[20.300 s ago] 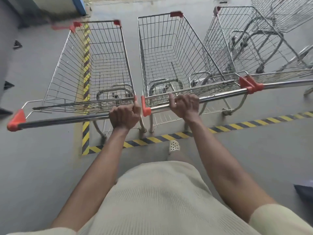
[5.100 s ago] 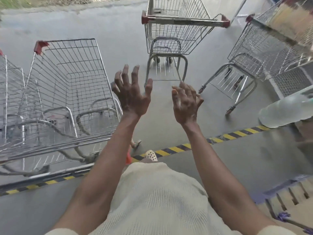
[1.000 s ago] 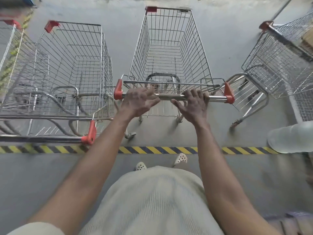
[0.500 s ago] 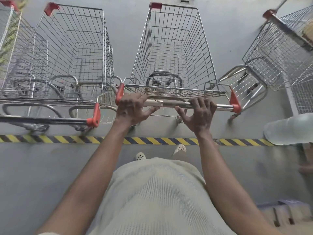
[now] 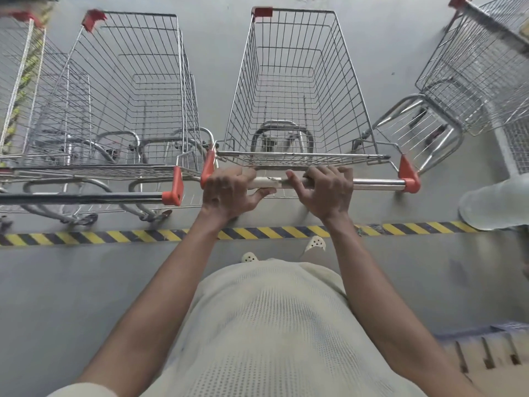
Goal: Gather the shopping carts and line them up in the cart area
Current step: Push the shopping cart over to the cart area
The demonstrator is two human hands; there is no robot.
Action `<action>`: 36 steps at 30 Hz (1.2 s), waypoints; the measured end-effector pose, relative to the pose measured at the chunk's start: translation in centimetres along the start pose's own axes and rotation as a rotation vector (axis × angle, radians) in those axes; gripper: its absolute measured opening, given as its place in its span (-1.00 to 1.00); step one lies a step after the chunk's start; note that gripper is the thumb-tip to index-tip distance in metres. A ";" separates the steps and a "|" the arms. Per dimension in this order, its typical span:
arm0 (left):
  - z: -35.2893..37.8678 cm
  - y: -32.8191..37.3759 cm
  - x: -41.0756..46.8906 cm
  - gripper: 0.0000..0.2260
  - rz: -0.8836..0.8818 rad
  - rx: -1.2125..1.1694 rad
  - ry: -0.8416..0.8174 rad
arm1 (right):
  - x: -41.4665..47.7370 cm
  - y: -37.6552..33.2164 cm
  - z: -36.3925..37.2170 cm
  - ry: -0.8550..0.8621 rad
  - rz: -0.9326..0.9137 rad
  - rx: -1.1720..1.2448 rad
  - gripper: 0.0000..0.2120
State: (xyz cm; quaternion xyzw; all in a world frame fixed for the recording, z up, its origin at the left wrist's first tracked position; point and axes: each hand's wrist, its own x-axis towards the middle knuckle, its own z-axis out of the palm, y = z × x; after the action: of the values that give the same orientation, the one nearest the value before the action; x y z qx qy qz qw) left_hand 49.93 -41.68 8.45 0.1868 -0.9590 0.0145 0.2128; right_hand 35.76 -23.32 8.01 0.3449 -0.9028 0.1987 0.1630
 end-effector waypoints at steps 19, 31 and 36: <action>-2.3 -0.2 -2.8 -0.34 -0.116 -0.067 -0.119 | -1.6 -1.0 -1.0 0.061 0.097 0.019 -0.55; -2.4 -1.4 -3.5 -0.42 -0.082 -0.207 -0.027 | -2.0 -2.3 -1.1 0.009 0.119 -0.005 -0.52; -2.4 -1.9 -3.5 -0.43 -0.074 -0.218 -0.066 | -2.0 -2.5 -1.1 -0.005 0.118 0.009 -0.53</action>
State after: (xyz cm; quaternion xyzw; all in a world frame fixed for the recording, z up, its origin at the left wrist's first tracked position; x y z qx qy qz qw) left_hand 54.53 -41.92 9.07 0.1980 -0.9539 -0.1038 0.2004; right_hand 39.10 -23.37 8.69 0.2922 -0.9211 0.2111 0.1474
